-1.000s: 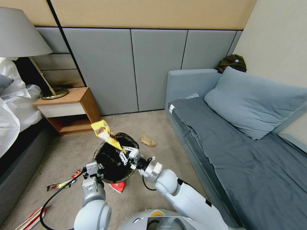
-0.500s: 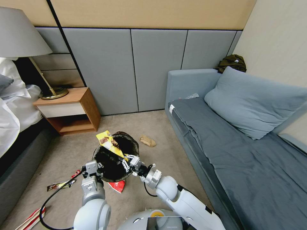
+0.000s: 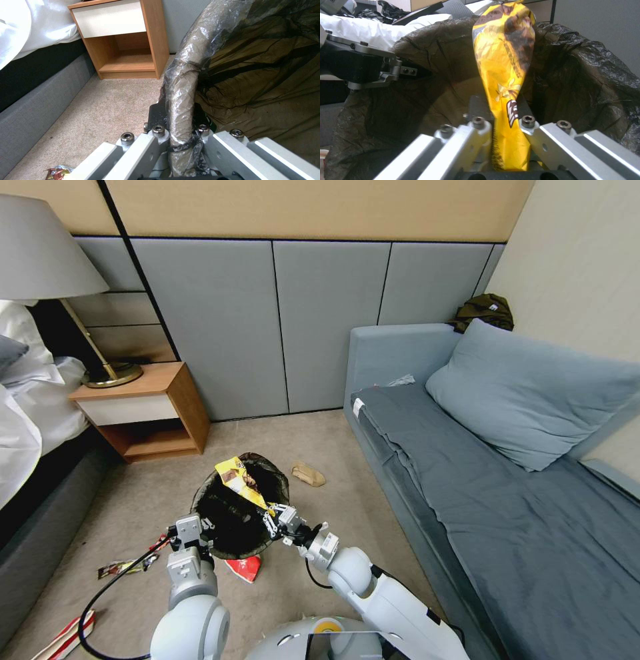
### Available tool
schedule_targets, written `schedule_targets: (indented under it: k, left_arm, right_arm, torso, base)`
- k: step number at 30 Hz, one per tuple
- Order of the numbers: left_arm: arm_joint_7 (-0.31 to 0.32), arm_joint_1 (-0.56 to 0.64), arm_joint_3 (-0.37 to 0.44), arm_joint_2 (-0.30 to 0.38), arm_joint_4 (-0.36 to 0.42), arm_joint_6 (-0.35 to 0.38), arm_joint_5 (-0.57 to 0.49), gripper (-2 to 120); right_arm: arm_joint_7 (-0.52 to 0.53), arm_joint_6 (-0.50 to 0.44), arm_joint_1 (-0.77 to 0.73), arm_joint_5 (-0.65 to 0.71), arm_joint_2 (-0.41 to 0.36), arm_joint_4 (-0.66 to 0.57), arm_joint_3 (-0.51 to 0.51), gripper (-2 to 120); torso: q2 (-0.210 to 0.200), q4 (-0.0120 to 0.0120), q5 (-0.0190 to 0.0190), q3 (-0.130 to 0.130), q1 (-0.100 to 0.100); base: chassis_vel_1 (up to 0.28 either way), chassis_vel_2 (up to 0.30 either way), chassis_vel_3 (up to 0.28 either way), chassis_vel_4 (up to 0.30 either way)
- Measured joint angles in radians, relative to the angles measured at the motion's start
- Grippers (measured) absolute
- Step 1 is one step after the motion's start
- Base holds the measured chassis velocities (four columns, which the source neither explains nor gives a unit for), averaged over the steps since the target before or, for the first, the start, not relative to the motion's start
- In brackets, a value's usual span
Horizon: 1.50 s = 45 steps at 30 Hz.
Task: Pick up the trash bin, then pick up the garbage from the floor and place it into the trash bin.
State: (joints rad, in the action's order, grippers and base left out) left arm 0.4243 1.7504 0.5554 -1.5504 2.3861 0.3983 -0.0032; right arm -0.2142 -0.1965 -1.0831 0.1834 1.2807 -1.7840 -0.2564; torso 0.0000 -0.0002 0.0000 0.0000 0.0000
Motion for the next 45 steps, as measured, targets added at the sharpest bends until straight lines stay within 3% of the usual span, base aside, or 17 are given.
schedule_targets:
  k: [15, 19, 23, 27, 36, 45]
  left_arm:
    - [0.001, -0.004, -0.003, -0.003, -0.008, 0.001, 0.001, 0]
    - [0.001, -0.005, -0.004, -0.003, -0.008, 0.001, 0.002, 0]
    - [0.001, -0.005, -0.004, -0.004, -0.01, 0.002, 0.004, 0]
    - [0.001, -0.006, -0.003, -0.003, -0.01, 0.002, 0.004, 0]
    - [0.001, 0.004, -0.006, -0.019, -0.01, -0.001, 0.021, 0]
    - [0.0, 0.001, -0.004, -0.011, -0.015, -0.003, 0.019, 0]
  right_arm:
    - [-0.004, -0.001, -0.002, -0.015, -0.004, 0.005, 0.001, 70]
    - [-0.005, -0.001, -0.003, -0.014, -0.005, 0.004, 0.001, 78]
    - [-0.01, -0.001, -0.008, -0.016, -0.004, 0.0, 0.002, 97]
    - [-0.012, -0.001, -0.01, -0.017, -0.007, -0.006, 0.004, 107]
    - [-0.014, -0.016, -0.022, -0.038, -0.019, -0.049, 0.014, 114]
    - [0.048, 0.005, -0.064, -0.113, -0.003, -0.206, 0.097, 110]
  torso:
    - [0.0, 0.0, 0.0, 0.0, 0.0]
    - [0.0, 0.0, 0.0, 0.0, 0.0]
    - [0.0, 0.0, 0.0, 0.0, 0.0]
    - [0.0, 0.0, 0.0, 0.0, 0.0]
    - [0.0, -0.0001, -0.0001, 0.0, 0.0]
    - [0.0, 0.0, 0.0, 0.0, 0.0]
  base:
    - [0.0, 0.0, 0.0, 0.0]
    - [0.0, 0.0, 0.0, 0.0]
    - [0.0, 0.0, 0.0, 0.0]
    - [0.0, 0.0, 0.0, 0.0]
    - [0.0, 0.0, 0.0, 0.0]
    - [0.0, 0.0, 0.0, 0.0]
